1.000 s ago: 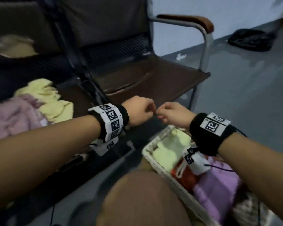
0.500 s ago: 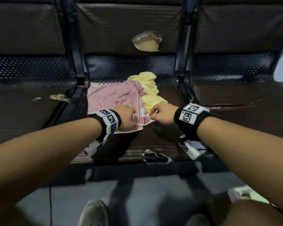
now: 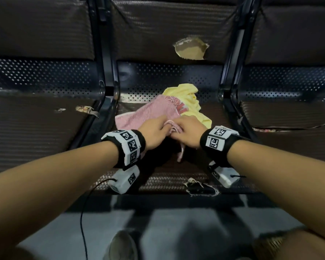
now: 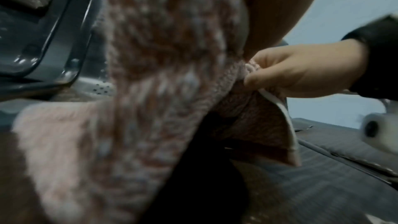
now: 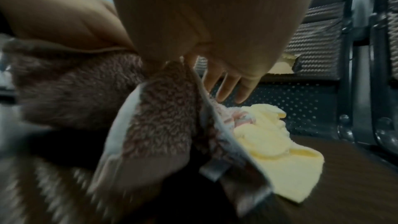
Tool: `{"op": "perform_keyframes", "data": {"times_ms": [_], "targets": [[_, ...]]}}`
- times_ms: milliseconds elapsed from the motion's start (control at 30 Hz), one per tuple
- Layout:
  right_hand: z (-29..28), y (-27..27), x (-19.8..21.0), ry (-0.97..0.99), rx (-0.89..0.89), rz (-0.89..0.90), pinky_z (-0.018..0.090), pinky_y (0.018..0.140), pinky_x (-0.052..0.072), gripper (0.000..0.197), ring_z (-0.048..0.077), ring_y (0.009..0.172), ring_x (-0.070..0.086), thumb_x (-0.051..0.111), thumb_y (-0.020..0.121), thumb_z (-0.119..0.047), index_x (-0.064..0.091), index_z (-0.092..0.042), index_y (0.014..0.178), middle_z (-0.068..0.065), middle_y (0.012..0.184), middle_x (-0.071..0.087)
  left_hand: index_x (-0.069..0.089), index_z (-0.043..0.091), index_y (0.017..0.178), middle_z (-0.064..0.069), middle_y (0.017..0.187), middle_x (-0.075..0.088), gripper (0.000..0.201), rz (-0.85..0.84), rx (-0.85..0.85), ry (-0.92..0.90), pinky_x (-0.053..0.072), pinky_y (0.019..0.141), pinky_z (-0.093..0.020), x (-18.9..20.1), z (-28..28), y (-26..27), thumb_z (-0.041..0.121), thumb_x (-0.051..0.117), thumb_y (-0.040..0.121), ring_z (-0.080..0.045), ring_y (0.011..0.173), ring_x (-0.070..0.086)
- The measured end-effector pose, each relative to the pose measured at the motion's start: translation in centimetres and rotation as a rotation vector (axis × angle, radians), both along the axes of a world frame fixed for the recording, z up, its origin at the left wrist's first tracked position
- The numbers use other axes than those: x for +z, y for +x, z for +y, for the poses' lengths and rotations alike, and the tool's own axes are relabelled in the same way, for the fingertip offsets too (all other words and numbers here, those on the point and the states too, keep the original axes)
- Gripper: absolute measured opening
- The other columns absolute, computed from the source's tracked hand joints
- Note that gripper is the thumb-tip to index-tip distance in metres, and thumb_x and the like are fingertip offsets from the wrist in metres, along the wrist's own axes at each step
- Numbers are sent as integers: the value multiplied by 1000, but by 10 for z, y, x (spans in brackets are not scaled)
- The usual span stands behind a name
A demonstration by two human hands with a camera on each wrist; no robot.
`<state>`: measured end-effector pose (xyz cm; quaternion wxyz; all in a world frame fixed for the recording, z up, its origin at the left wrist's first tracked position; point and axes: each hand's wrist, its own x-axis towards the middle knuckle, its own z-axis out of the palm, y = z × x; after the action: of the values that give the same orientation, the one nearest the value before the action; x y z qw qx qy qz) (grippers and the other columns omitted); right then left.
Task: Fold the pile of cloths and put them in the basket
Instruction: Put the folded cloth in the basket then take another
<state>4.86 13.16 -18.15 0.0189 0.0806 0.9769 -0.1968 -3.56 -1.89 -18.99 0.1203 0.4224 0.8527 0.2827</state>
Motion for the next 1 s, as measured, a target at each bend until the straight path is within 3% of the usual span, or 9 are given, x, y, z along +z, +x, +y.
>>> {"op": "perform_keyframes", "data": {"times_ms": [167,267,333,467,567,633,733,900,1000], "targets": [[1,8,41,-161,-84,132,37,82,51,6,29,94,63,59,91,-19,65,-18,92,6,94,68,53,26,92,3,87,67,25,69,72,112,37,65,-28,41,-10,-4,38,73,82,-18,81,61],[8,19,62,-338,-197,319,41,92,50,12,27,101,63,58,91,-17,66,-25,94,-3,103,70,57,25,94,-2,89,71,14,147,153,112,38,67,-28,59,-11,-8,22,64,83,-26,88,64],[13,27,74,-432,-251,426,36,84,50,18,17,91,63,61,89,-20,62,-36,82,-19,88,67,60,24,93,-4,92,71,9,203,208,146,40,70,-29,69,-8,-2,21,58,86,-28,91,64],[20,47,76,-539,-250,448,31,83,50,17,10,89,66,70,88,-20,59,-32,85,-12,88,67,64,29,100,-1,98,72,15,246,207,180,48,76,-33,82,0,13,25,54,89,-28,95,64],[27,67,70,-478,-206,383,30,81,48,8,8,84,65,70,90,-23,66,-30,88,-12,86,69,60,31,96,6,87,70,11,274,224,229,53,72,-37,78,4,24,39,62,88,-21,86,65],[37,81,68,-401,-214,386,32,73,44,18,8,73,57,66,93,-24,58,-28,77,-11,74,60,54,27,88,8,79,66,33,246,145,197,52,61,-35,70,5,31,53,72,80,-15,73,63],[49,98,67,-338,-219,388,33,77,44,15,8,78,58,62,94,-15,60,-27,84,-11,79,62,50,23,81,5,77,62,41,221,-31,26,55,57,-37,61,3,32,51,79,76,-21,71,64],[62,119,64,-252,-188,374,16,84,40,32,-6,96,57,51,94,-6,62,-28,114,-24,101,64,61,20,74,4,61,58,66,500,-130,-183,35,52,-29,59,7,32,79,35,86,-15,61,56],[63,125,64,-214,-122,353,14,83,40,41,-8,97,58,45,93,0,62,-28,119,-28,100,65,61,22,82,3,68,61,69,555,-85,-194,32,56,-31,56,7,33,69,13,95,-17,62,52]]}}
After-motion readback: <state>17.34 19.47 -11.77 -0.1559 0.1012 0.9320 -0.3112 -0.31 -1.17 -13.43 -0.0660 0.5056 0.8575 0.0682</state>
